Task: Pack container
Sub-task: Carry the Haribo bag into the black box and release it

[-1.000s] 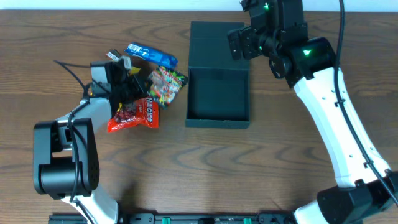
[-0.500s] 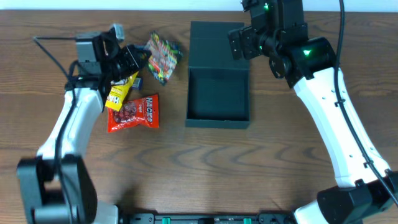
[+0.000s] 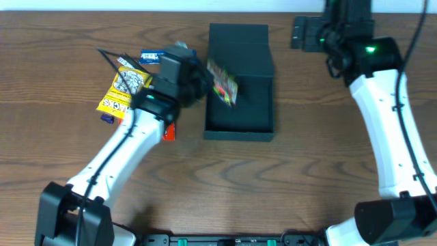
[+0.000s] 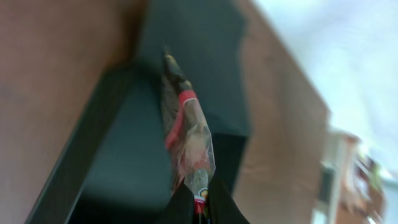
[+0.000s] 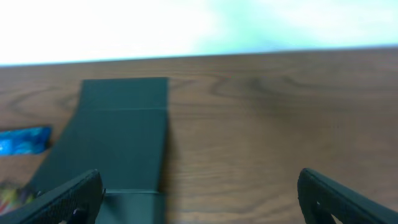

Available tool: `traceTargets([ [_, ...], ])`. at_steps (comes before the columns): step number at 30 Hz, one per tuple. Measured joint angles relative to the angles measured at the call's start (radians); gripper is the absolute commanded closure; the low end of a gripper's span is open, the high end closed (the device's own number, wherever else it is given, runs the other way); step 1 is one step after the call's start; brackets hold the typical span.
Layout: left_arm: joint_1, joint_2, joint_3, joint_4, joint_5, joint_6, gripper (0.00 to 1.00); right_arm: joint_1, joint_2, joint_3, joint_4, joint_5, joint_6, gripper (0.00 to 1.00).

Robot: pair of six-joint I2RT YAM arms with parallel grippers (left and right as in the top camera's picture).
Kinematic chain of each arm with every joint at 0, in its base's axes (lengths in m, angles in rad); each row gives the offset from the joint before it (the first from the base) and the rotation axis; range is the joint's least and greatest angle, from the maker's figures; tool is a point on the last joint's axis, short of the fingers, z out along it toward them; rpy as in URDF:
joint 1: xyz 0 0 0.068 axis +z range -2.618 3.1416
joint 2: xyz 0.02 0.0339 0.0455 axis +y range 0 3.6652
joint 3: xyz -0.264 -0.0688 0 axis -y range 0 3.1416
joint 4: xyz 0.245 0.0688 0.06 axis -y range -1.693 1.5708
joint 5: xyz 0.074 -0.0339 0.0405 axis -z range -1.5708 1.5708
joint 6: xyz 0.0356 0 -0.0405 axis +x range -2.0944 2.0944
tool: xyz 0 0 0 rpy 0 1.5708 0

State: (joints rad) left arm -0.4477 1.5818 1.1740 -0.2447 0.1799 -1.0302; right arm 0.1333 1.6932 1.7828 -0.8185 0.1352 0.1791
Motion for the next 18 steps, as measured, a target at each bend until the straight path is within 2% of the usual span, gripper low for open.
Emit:
traceTargets([
  [3, -0.059, 0.002, -0.001, -0.041, -0.117, -0.123, 0.94, -0.041, -0.002, 0.0, -0.004, 0.001, 0.015, 0.01],
  [7, -0.115, 0.002, -0.001, -0.037, -0.198, -0.219, 0.94, -0.067, -0.007, 0.0, -0.002, -0.006, 0.023, 0.01],
  [12, -0.169, 0.024, -0.001, -0.003, -0.213, -0.26, 0.94, -0.077, -0.008, 0.0, 0.0, -0.019, 0.022, 0.01],
  [18, -0.178, 0.047, -0.001, 0.017, -0.162, -0.236, 0.94, -0.089, -0.008, 0.0, -0.007, -0.031, 0.023, 0.01],
])
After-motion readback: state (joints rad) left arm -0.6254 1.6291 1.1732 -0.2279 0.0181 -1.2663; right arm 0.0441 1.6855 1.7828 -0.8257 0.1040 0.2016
